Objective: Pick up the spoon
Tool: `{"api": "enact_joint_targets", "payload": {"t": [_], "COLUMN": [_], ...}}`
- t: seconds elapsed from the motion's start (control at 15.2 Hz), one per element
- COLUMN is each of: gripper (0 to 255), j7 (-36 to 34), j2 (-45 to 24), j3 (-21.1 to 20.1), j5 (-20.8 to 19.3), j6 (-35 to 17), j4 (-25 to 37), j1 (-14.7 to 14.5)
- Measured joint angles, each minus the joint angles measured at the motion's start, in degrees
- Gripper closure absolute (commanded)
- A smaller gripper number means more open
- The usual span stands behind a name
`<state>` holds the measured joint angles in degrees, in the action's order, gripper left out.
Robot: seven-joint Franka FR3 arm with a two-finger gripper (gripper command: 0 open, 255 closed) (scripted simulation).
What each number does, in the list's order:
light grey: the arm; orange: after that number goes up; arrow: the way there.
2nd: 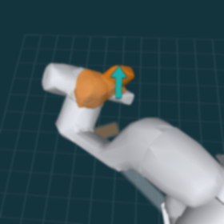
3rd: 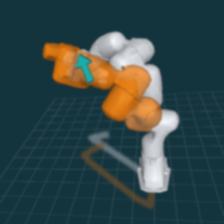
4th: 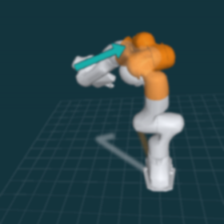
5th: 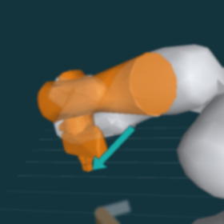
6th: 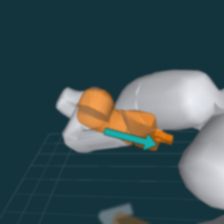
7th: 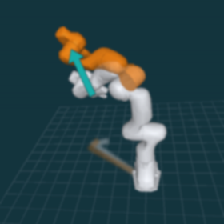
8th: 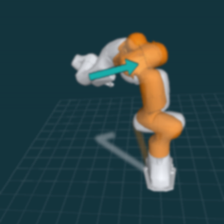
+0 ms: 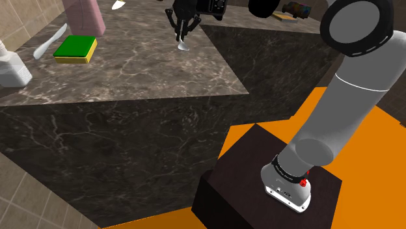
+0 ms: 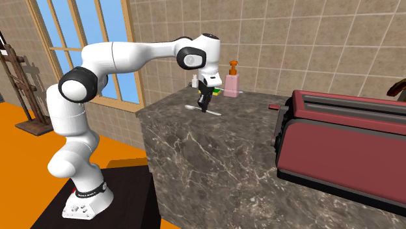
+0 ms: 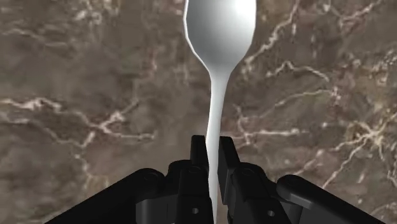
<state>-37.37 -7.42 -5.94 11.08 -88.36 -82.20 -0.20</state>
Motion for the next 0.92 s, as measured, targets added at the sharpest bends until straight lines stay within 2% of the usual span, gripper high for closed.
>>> {"api": "enact_joint_targets", "payload": {"t": [0.92], "gripper": [255], "j7": [-2.68], "j2": [-5.84], "j3": [-0.22], "j5": [-0.3], "j6": [12.56], "j4": [18.63], "j1": [-0.22]}}
